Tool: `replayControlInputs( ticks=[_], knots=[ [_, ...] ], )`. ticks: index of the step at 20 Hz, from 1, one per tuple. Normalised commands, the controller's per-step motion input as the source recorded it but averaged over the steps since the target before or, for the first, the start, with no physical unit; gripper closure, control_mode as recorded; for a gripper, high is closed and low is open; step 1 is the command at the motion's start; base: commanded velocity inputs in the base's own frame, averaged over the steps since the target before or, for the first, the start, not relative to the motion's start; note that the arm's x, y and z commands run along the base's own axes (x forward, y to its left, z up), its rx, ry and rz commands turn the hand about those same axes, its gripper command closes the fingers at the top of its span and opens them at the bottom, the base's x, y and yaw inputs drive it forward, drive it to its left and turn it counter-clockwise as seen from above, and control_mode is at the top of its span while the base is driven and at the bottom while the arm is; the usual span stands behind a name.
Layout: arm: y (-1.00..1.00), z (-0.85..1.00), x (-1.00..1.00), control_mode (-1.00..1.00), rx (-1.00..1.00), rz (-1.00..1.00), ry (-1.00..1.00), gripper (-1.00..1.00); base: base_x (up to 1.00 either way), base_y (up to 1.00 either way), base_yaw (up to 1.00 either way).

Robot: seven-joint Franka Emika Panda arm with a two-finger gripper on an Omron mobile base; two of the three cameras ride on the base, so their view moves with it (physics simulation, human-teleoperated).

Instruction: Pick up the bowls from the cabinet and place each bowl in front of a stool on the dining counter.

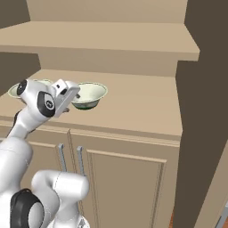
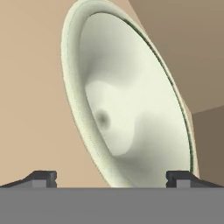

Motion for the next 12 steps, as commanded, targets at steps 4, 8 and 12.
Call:
replayControlInputs(
  ticks=[4, 8, 12],
  knots=[
    [0.00, -0.19, 0.36, -1.00, 0.00, 0.05, 0.01, -1.00, 0.00, 0.00, 0.00],
    [0.00, -0.12, 0.31, -1.00, 0.00, 0.04, 0.01, -1.00, 0.00, 0.00, 0.00],
    [0.00, -0.01, 0.15, -1.00, 0.00, 0.03, 0.00, -1.00, 0.00, 0.00, 0.00]
  ],
)
